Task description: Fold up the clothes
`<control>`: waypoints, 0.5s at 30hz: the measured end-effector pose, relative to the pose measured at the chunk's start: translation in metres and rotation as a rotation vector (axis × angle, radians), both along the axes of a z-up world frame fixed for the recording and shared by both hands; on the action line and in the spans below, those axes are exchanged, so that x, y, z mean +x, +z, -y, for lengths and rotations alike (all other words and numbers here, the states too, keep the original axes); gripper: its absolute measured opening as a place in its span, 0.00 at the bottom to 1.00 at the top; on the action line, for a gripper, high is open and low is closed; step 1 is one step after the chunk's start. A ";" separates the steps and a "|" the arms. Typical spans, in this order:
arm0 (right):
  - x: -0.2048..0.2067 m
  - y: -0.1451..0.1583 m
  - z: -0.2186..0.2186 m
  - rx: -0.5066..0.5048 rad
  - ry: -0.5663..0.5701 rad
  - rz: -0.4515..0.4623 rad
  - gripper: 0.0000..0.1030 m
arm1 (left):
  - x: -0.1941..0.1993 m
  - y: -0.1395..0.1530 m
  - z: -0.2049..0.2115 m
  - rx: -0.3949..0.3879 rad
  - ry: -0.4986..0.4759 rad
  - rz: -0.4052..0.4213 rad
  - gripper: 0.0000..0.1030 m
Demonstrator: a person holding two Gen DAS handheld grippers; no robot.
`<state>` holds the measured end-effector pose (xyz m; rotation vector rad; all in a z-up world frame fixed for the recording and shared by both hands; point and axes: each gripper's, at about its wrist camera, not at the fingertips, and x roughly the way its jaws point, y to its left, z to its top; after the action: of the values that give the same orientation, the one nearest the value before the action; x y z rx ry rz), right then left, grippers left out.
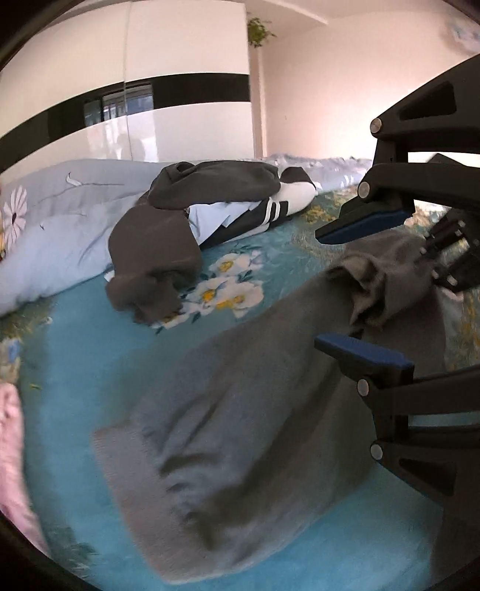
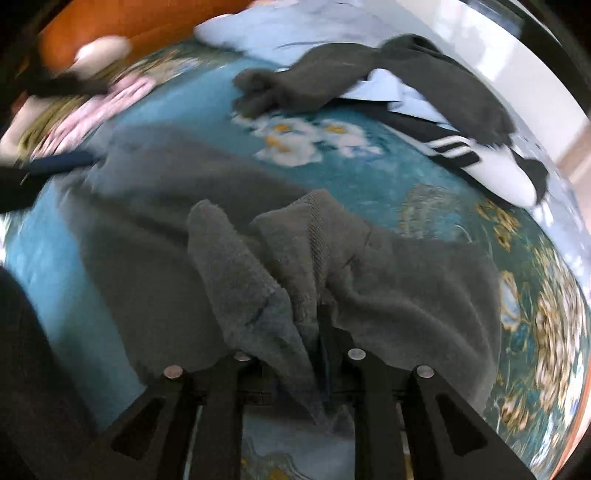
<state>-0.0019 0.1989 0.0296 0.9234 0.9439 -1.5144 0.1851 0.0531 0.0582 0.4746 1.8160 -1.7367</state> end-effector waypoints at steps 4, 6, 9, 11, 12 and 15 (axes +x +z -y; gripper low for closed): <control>-0.014 0.003 -0.019 0.013 0.039 0.120 0.36 | -0.031 -0.027 -0.011 0.080 -0.060 0.038 0.54; -0.029 0.006 -0.031 0.007 0.014 0.203 0.44 | -0.040 -0.034 -0.015 0.107 -0.098 0.061 0.54; -0.045 0.014 -0.041 -0.029 -0.029 0.255 0.48 | -0.052 -0.043 -0.020 0.147 -0.147 0.082 0.54; -0.053 0.020 -0.043 -0.055 -0.061 0.265 0.50 | -0.054 -0.050 -0.025 0.186 -0.160 0.089 0.55; -0.057 0.023 -0.044 -0.067 -0.077 0.270 0.50 | -0.054 -0.053 -0.027 0.206 -0.162 0.097 0.54; -0.058 0.031 -0.035 -0.092 -0.077 0.270 0.50 | -0.053 -0.054 -0.031 0.219 -0.164 0.091 0.55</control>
<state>-0.0597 0.2335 0.0602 1.0755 0.6463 -1.4408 0.1323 0.0838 0.0043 0.7991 1.9570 -1.5981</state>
